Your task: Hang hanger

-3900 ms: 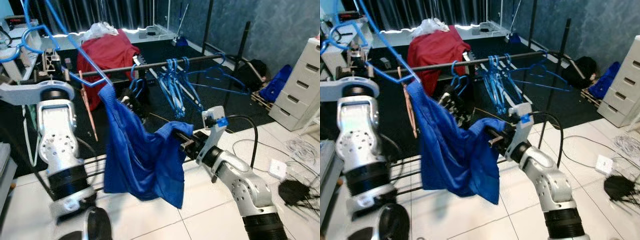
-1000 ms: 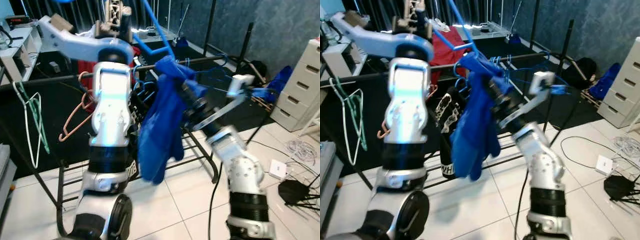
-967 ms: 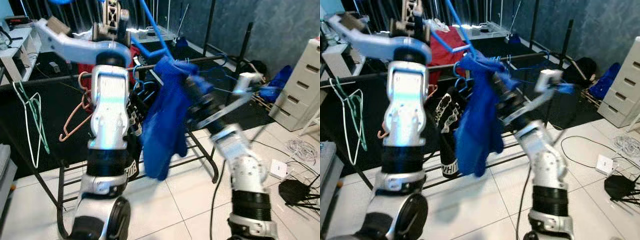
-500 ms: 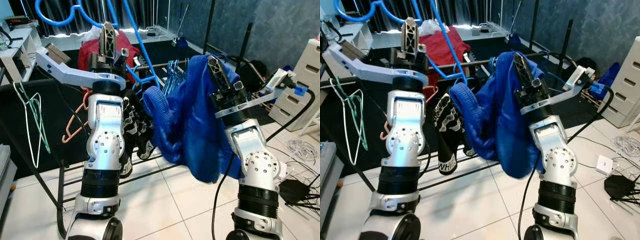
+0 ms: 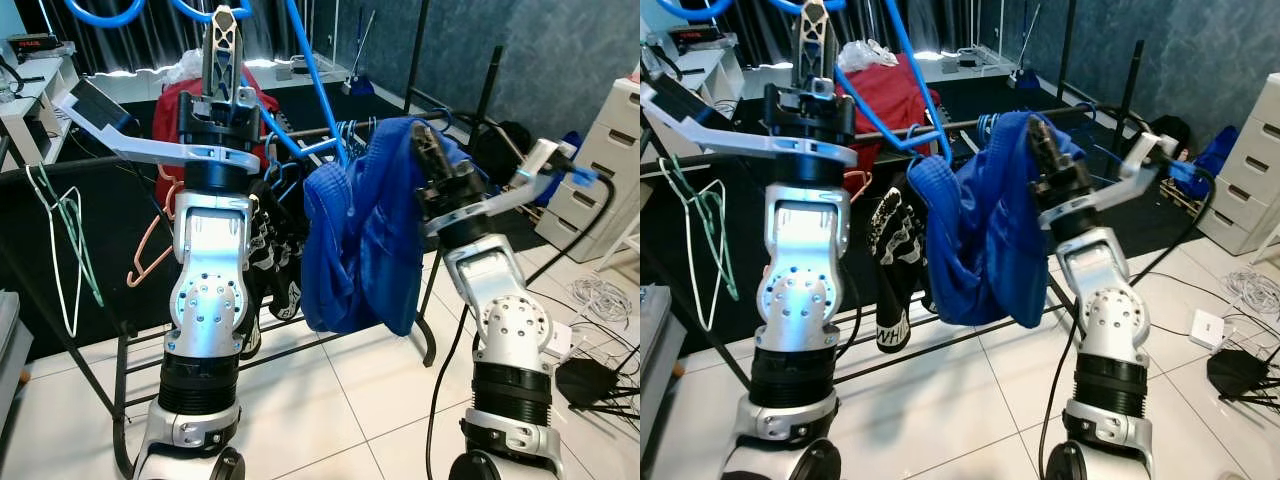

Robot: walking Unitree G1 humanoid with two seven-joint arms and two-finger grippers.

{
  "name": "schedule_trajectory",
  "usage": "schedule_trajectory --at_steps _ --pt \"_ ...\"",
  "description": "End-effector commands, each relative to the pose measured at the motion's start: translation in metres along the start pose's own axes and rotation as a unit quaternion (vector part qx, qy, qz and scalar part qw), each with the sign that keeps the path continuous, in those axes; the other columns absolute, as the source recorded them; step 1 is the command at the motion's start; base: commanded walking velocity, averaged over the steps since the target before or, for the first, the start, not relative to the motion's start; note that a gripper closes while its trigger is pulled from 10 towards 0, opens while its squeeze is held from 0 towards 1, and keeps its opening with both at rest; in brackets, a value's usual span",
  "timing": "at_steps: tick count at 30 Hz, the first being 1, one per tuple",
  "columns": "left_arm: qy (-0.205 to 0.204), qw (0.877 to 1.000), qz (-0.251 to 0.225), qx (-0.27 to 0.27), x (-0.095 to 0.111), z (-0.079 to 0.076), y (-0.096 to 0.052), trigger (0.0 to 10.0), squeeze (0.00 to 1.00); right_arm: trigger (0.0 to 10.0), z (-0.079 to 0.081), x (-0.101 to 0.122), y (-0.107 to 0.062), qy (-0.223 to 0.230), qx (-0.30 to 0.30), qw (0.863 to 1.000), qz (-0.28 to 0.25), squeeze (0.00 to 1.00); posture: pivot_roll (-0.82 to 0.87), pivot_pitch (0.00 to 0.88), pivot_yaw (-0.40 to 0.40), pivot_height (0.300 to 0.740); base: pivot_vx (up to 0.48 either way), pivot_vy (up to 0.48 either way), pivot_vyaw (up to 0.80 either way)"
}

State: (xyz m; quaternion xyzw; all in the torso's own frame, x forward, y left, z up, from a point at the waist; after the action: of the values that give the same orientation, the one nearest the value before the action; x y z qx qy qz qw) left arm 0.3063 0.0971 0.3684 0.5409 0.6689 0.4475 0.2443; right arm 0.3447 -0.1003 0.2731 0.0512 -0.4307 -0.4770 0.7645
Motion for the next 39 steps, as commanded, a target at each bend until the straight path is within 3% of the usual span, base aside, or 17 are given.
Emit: schedule_trajectory --at_steps 1,2,12,17,18,19,20,21,23,24,25,27,28,30,36,37,39 --pt "-0.127 0.991 -0.031 0.019 -0.030 -0.021 -0.004 10.0 0.00 0.0 0.009 -0.019 0.002 -0.006 0.023 0.998 0.052 0.00 -0.03 0.000 0.015 0.740 0.000 0.000 0.00" --pt "-0.135 0.990 -0.026 0.015 -0.035 -0.023 -0.004 10.0 0.00 0.0 0.017 -0.040 -0.002 -0.017 0.049 0.992 0.114 0.00 -0.03 0.000 0.016 0.740 0.000 0.000 0.00" --pt "-0.122 0.992 -0.010 0.019 -0.041 -0.020 -0.006 10.0 0.00 0.0 0.034 -0.065 -0.014 -0.042 0.103 0.973 0.204 0.00 -0.03 0.000 0.019 0.740 0.000 0.000 0.00" --pt "-0.054 0.998 0.019 0.028 -0.048 -0.013 -0.007 10.0 0.00 0.0 0.041 -0.068 -0.015 -0.050 0.124 0.967 0.215 0.00 -0.03 0.000 0.021 0.740 0.000 0.000 0.00" --pt "0.016 0.998 0.048 0.029 -0.058 -0.008 -0.011 10.0 0.00 0.0 0.044 -0.068 -0.015 -0.054 0.130 0.966 0.217 0.00 -0.04 0.000 0.024 0.740 0.000 0.000 0.00" --pt "0.016 0.998 0.048 0.029 -0.058 -0.008 -0.011 10.0 0.00 0.0 0.044 -0.068 -0.015 -0.054 0.130 0.966 0.217 0.00 -0.04 0.000 0.024 0.740 0.000 0.000 0.00" --pt "0.114 0.989 0.090 0.021 -0.073 -0.003 -0.018 10.0 0.00 0.0 0.046 -0.067 -0.015 -0.059 0.134 0.965 0.217 0.00 -0.04 0.000 0.025 0.740 0.000 0.000 0.00" --pt "0.114 0.989 0.090 0.021 -0.073 -0.003 -0.018 10.0 0.00 0.0 0.046 -0.067 -0.015 -0.059 0.134 0.965 0.217 0.00 -0.04 0.000 0.025 0.740 0.000 0.000 0.00" --pt "0.253 0.957 0.142 -0.011 -0.091 0.005 -0.033 10.0 0.00 0.0 0.048 -0.066 -0.016 -0.064 0.139 0.964 0.219 0.00 -0.04 0.000 0.025 0.740 0.000 0.000 0.00" --pt "0.284 0.946 0.153 -0.018 -0.095 0.008 -0.037 10.0 0.00 0.0 0.048 -0.066 -0.016 -0.065 0.140 0.963 0.220 0.00 -0.04 0.000 0.025 0.740 0.000 0.000 0.00" --pt "0.284 0.946 0.153 -0.018 -0.095 0.008 -0.037 10.0 0.00 0.0 0.048 -0.066 -0.016 -0.065 0.140 0.963 0.220 0.00 -0.04 0.000 0.025 0.740 0.000 0.000 0.00" --pt "0.361 0.917 0.167 -0.028 -0.095 0.019 -0.042 10.0 0.00 0.0 0.049 -0.068 -0.018 -0.066 0.142 0.962 0.225 0.00 -0.04 0.000 0.026 0.740 0.000 0.000 0.00" --pt "0.361 0.917 0.167 -0.028 -0.095 0.019 -0.042 10.0 0.00 0.0 0.049 -0.068 -0.018 -0.066 0.142 0.962 0.225 0.00 -0.04 0.000 0.026 0.740 0.000 0.000 0.00" --pt "0.403 0.899 0.168 -0.030 -0.092 0.027 -0.043 10.0 0.00 0.0 0.049 -0.069 -0.019 -0.066 0.143 0.960 0.230 0.00 -0.04 0.000 0.026 0.740 0.000 0.000 0.00" --pt "0.429 0.889 0.157 -0.012 -0.080 0.039 -0.040 10.0 0.00 0.0 0.050 -0.071 -0.020 -0.065 0.145 0.959 0.234 0.00 -0.04 0.000 0.030 0.740 0.000 0.000 0.00" --pt "0.448 0.883 0.142 0.018 -0.065 0.052 -0.035 10.0 0.00 0.0 0.047 -0.074 -0.024 -0.070 0.141 0.957 0.245 0.00 -0.04 0.000 0.031 0.740 0.000 0.000 0.00" --pt "0.460 0.878 0.130 0.040 -0.054 0.061 -0.033 10.0 0.00 0.0 0.045 -0.075 -0.027 -0.074 0.137 0.955 0.253 0.00 -0.04 0.000 0.031 0.740 0.000 0.000 0.00"
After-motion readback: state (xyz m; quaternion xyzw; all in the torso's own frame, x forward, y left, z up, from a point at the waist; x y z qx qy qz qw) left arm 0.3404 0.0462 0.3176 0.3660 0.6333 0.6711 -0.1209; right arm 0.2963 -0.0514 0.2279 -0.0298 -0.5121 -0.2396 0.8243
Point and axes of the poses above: a point about 5 cm out from each wrist's last joint towards the gripper, its own y axis pointing out of the wrist towards the gripper, its own x axis along the axis of the wrist's last joint, z = x × y, the point moved 3 cm from there along y, pointing out of the wrist towards the gripper, and after that the axes turned 8 degrees about y, right-handed, at the moved point
